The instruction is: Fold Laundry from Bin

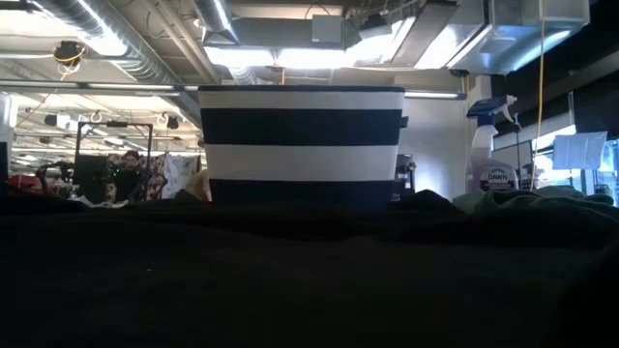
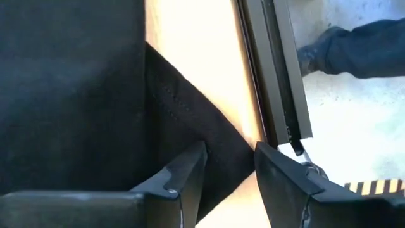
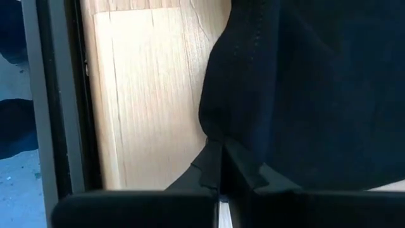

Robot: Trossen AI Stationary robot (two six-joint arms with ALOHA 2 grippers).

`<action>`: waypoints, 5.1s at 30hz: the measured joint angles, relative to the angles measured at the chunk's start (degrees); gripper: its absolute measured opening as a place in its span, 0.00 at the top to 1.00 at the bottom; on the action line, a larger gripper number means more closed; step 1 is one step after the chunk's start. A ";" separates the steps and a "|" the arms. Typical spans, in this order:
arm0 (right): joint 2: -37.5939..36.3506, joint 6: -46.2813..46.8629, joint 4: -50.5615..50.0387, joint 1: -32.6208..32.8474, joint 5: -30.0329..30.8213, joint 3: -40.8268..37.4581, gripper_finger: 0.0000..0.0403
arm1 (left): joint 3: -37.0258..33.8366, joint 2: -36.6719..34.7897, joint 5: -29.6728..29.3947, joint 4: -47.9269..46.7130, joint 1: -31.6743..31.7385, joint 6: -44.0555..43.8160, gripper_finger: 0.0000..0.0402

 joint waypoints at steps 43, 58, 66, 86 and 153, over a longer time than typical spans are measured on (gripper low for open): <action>-0.76 1.66 -26.11 9.02 28.83 37.51 0.99 | 39.65 -1.73 -45.72 -23.13 -8.20 4.18 1.00; -0.76 -4.51 -7.09 16.64 39.00 37.51 0.99 | 39.79 -1.40 -48.84 -3.75 -8.94 21.92 1.00; -0.76 -5.53 -12.68 12.94 37.82 37.51 0.99 | 39.79 -1.31 -54.97 -13.40 -8.94 18.13 1.00; -3.91 0.04 -44.91 -9.35 33.29 34.34 0.99 | 32.76 -4.75 -50.04 -53.74 -8.10 -19.08 1.00; -28.92 -12.15 -27.68 -47.94 20.08 -16.68 0.99 | -22.83 -49.17 -34.69 -53.41 26.71 -20.88 1.00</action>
